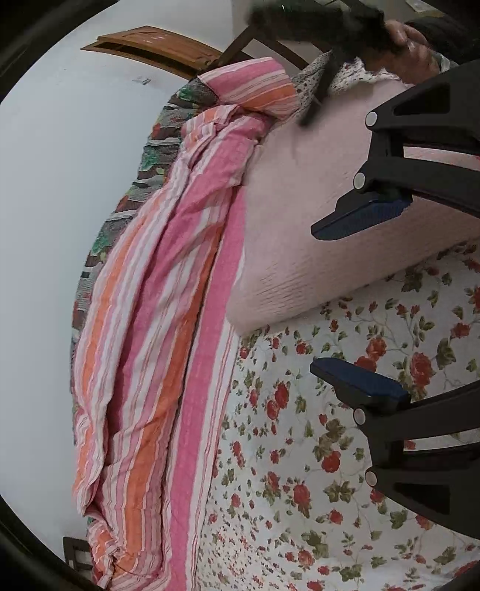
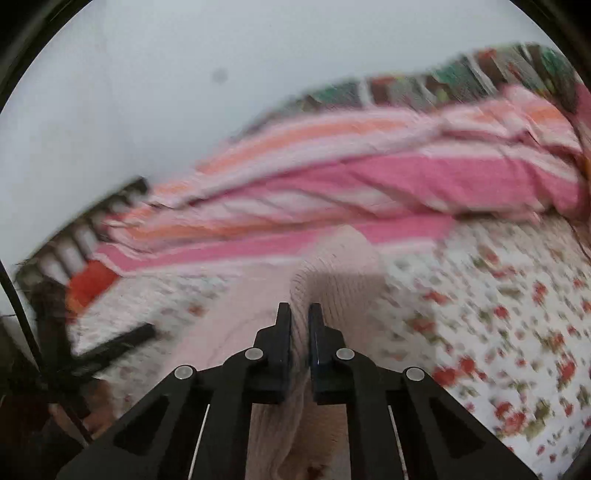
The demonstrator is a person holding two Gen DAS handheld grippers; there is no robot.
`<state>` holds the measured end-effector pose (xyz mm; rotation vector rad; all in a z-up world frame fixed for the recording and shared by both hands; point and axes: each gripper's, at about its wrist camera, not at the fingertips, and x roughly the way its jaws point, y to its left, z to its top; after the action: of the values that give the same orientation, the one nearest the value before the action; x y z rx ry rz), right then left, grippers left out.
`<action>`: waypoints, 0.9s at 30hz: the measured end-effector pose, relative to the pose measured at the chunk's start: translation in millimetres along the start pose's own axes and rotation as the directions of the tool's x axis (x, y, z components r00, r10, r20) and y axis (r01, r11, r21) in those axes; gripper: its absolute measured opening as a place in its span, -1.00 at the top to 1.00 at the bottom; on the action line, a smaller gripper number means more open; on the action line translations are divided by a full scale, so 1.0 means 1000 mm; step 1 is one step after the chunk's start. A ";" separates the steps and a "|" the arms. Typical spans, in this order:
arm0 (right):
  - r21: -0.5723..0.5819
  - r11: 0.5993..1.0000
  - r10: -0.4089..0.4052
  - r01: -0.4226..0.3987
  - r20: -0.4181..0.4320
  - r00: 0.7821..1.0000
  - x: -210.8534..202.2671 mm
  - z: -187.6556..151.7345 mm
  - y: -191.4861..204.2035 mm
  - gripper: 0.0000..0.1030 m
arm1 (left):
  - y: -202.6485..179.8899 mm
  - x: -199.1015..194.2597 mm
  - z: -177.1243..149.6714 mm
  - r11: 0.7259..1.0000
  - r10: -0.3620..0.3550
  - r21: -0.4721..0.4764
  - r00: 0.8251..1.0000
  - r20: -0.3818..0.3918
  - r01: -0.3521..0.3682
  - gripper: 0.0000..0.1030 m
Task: Fold small clothes
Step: 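Grasp the pink garment's end with the right gripper and fold it over, then press the folded pink garment flat with the right gripper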
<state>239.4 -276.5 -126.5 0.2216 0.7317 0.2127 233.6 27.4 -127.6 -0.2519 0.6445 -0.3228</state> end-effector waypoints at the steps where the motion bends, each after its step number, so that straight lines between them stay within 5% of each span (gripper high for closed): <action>1: 0.007 0.999 -0.039 0.039 -0.053 0.998 0.014 -0.007 -0.004 0.84 | -0.001 0.002 0.000 1.000 0.002 0.003 1.000 -0.007 -0.002 -0.24; 5: -0.019 0.998 -0.060 0.059 -0.031 0.998 0.004 -0.002 -0.004 0.65 | -0.004 0.012 -0.002 1.000 0.002 0.018 0.999 -0.050 -0.001 -0.25; 7: -0.050 0.997 -0.056 0.058 0.044 0.997 -0.014 0.007 0.002 0.51 | -0.004 0.017 -0.003 1.000 -0.023 0.009 0.997 -0.069 0.023 -0.25; 10: -0.081 0.997 0.031 -0.021 0.129 0.991 -0.030 0.009 0.014 0.27 | -0.001 0.027 0.000 0.999 -0.027 -0.024 0.995 -0.093 0.025 -0.25; 12: -0.123 0.990 0.076 -0.064 0.094 0.993 -0.022 0.003 0.025 0.27 | 0.003 0.036 0.004 0.997 -0.047 -0.066 0.991 -0.123 0.039 -0.25; 15: -0.200 0.980 -0.008 0.009 0.006 1.000 0.003 -0.012 0.037 0.27 | 0.010 0.056 0.017 0.989 -0.090 -0.132 0.981 -0.174 0.068 -0.25; 21: -0.193 0.981 0.009 -0.010 -0.005 1.000 0.000 -0.013 0.030 0.27 | 0.013 0.110 0.035 0.977 -0.113 -0.206 0.953 -0.282 0.055 -0.24; 27: -0.160 0.986 0.037 -0.041 -0.025 0.999 0.003 -0.014 0.022 0.27 | 0.020 0.149 0.052 0.966 -0.094 -0.258 0.953 -0.288 0.018 0.32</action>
<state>229.9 -252.8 -132.3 0.0800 0.7287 0.3103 382.8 -2.6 -175.3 -0.4726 0.9817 -0.3368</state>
